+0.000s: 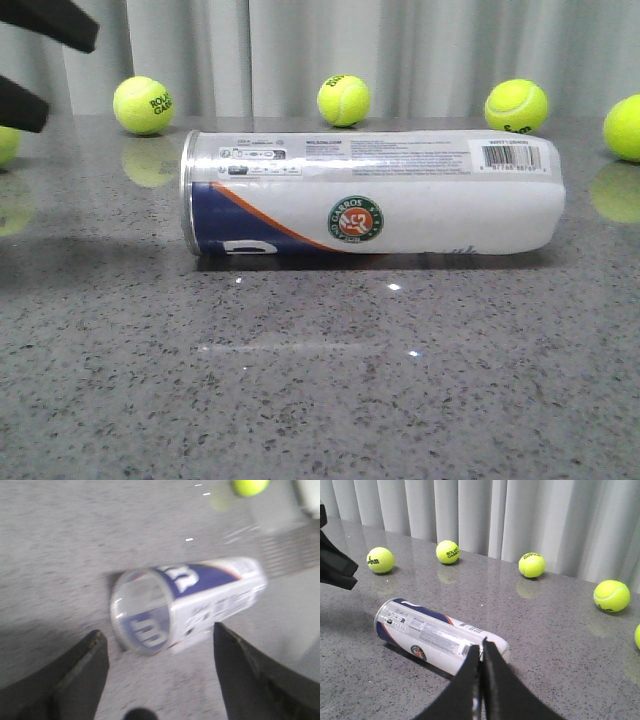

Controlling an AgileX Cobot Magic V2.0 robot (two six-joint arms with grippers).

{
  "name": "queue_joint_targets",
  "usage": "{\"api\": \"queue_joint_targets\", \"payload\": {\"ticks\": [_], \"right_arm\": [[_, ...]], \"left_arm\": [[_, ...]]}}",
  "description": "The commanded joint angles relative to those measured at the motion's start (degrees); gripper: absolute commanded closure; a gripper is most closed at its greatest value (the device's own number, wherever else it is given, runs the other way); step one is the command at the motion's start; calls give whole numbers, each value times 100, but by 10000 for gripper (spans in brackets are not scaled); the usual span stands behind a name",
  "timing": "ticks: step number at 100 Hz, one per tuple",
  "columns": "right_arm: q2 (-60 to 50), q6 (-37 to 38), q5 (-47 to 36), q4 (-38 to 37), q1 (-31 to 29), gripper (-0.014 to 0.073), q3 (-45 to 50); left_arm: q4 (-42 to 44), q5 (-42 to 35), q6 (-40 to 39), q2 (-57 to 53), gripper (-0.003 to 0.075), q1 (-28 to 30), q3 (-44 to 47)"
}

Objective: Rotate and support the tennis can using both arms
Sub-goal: 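Grip the can's open metal end with the left gripper and lift it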

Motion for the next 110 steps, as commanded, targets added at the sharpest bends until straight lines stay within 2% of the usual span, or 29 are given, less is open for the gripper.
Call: {"api": "queue_joint_targets", "payload": {"ticks": [1, 20, 42, 56, 68, 92, 110], "right_arm": [[65, 6, -491, -45, -31, 654, -134], [65, 6, -491, -45, -31, 654, -134], [65, 6, -491, -45, -31, 654, -134], [65, 6, -491, -45, -31, 654, -134], [65, 6, -491, -45, -31, 654, -134], [65, 6, -491, -45, -31, 654, -134], [65, 6, -491, -45, -31, 654, -134]], "left_arm": [[-1096, 336, 311, 218, 277, -146, -178], [-1485, 359, 355, 906, 277, -553, -178], [-2610, 498, 1086, 1526, 277, -952, -178], [-3230, 923, 1511, 1775, 299, -992, -178], [-3518, 1250, 1660, 1866, 399, -992, -178], [-3613, 1344, 1660, 1866, 635, -992, -178], [-3634, 1521, 1660, 1866, 738, -992, -178]]}}
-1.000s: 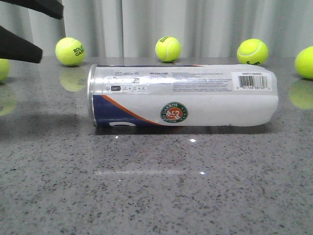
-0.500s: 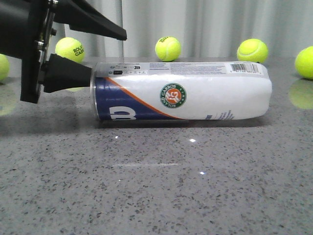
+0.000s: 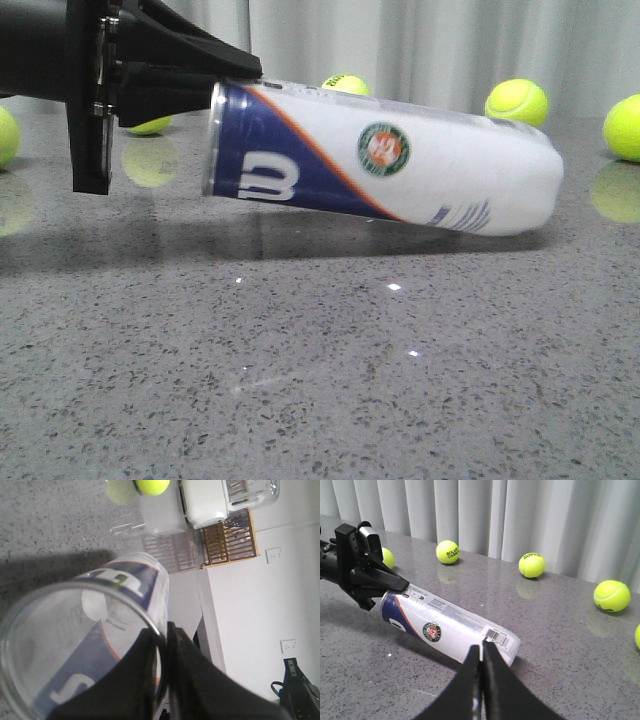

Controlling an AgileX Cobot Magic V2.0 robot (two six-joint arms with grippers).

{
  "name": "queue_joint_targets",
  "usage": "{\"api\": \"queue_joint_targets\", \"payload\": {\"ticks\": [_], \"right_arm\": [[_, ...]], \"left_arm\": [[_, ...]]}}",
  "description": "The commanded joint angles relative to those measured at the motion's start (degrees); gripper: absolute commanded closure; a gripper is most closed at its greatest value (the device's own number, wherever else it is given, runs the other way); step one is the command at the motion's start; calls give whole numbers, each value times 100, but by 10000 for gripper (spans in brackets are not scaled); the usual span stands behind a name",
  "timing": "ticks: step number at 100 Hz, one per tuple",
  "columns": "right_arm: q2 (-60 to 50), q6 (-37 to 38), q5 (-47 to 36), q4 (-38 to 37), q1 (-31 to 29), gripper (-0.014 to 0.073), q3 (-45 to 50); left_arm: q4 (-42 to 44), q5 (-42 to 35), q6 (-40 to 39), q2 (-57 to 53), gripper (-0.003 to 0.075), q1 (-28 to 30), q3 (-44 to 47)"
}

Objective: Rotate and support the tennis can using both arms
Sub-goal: 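Grip the can's open metal end with the left gripper and lift it, then tilt the can upright with the left gripper and set its base down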

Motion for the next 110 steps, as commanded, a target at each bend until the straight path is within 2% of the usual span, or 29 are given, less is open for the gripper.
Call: {"api": "queue_joint_targets", "payload": {"ticks": [1, 10, 30, 40, 51, 67, 80, 110], "right_arm": [[65, 6, -491, -45, -31, 654, -134], [65, 6, -491, -45, -31, 654, -134], [65, 6, -491, -45, -31, 654, -134], [65, 6, -491, -45, -31, 654, -134], [65, 6, -491, -45, -31, 654, -134], [65, 6, -491, -45, -31, 654, -134], [65, 6, -491, -45, -31, 654, -134], [65, 6, -491, -45, -31, 654, -134]], "left_arm": [[-403, 526, 49, -176, 739, -39, -151], [-403, 567, 76, -176, 739, -39, -151], [-405, 815, 785, -257, 739, -39, -340], [-298, 716, 785, -451, 739, -39, -575], [230, 282, 785, -805, 739, -39, -989], [1490, -662, 412, -1450, 739, -65, -1626], [2709, -1183, -192, -1868, 739, -183, -2124], [6270, -1156, -2371, -2052, 739, -907, -3303]]}}
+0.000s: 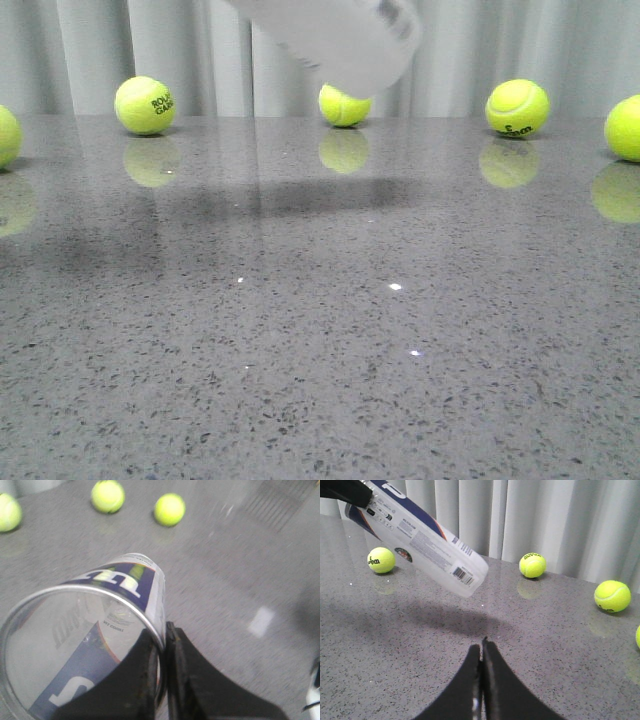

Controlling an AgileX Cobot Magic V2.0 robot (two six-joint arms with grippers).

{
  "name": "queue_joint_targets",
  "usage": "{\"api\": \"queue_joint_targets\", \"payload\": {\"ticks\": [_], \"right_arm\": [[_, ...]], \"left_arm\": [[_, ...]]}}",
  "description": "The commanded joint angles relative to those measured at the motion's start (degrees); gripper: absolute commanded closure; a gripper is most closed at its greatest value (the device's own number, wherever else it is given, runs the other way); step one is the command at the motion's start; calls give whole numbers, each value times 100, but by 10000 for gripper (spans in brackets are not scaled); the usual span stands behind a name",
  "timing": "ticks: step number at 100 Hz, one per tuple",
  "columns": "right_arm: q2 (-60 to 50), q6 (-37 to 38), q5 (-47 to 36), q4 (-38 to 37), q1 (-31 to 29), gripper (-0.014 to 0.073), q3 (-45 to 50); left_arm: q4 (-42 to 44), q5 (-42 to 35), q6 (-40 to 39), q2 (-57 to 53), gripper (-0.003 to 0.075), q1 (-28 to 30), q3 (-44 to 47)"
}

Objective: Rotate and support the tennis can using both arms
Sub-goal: 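Tilt the can upright with the left gripper and set its base down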

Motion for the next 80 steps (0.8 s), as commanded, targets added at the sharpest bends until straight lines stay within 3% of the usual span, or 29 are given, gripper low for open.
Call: {"api": "queue_joint_targets", "payload": {"ticks": [1, 34, 57, 80], "right_arm": [[65, 6, -491, -45, -31, 654, -134], [65, 6, -491, -45, -31, 654, -134], [65, 6, -491, -45, -31, 654, -134], [65, 6, -491, -45, -31, 654, -134]], "left_arm": [[1056, -104, -791, -166, 739, -352, -487], [4104, 1339, -2506, 135, 739, -1612, -1197], [4553, 1843, -2545, 505, 739, -2237, -1479], [4567, 1836, -2545, 662, 739, -2304, -1700]]}}
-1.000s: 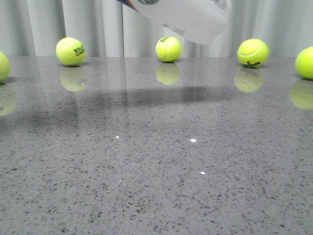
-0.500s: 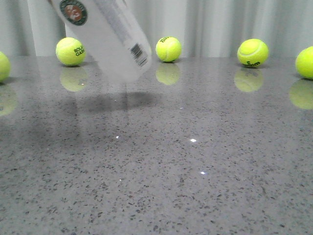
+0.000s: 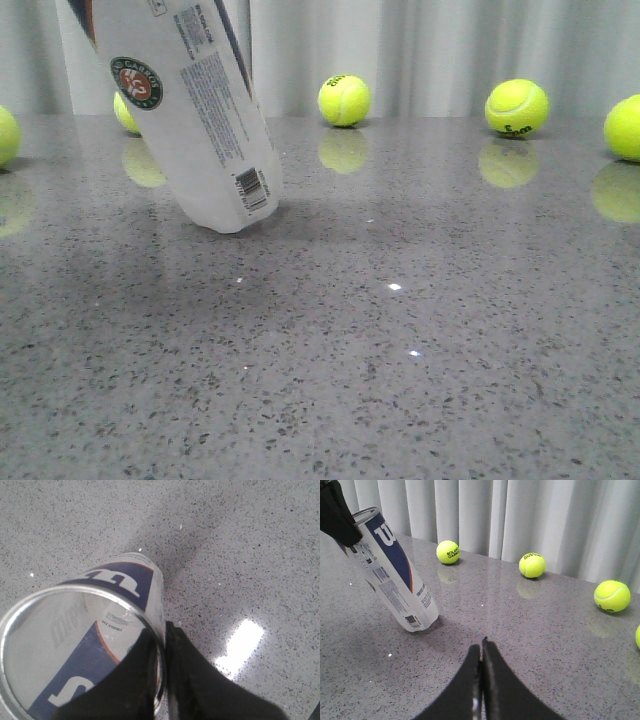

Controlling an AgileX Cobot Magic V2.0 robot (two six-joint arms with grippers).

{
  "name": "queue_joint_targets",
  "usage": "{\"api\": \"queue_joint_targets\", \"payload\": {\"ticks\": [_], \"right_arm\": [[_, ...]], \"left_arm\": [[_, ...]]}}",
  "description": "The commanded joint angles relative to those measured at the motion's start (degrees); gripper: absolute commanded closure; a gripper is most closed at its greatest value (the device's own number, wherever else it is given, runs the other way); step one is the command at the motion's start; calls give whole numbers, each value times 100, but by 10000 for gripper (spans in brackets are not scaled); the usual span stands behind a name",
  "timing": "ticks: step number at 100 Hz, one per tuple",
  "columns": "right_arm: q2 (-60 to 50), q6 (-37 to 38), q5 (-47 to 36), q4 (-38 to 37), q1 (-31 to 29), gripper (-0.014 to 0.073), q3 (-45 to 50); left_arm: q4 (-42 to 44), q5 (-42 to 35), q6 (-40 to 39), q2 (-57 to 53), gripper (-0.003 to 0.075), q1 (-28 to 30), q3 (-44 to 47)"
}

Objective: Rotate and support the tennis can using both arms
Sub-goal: 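Tilt the can upright with the left gripper and set its base down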

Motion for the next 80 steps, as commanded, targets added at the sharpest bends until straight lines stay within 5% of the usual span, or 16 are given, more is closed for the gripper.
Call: {"api": "queue_joint_targets", "payload": {"ticks": [1, 32, 52, 72, 80], "right_arm": [[65, 6, -491, -45, -31, 654, -134], [65, 6, -491, -45, -31, 654, -134], [65, 6, -491, -45, -31, 654, -134], [65, 6, -491, -45, -31, 654, -134], [65, 6, -491, -45, -31, 654, -134]], "left_arm": [[-3, 117, -74, -121, 739, -50, -261], [-23, 117, -74, -73, 703, -50, -298], [-53, 99, -74, 57, 555, -50, -374], [-114, 76, -74, 366, 276, -50, -823], [-87, 51, -74, 494, 242, -50, -1001]]}}
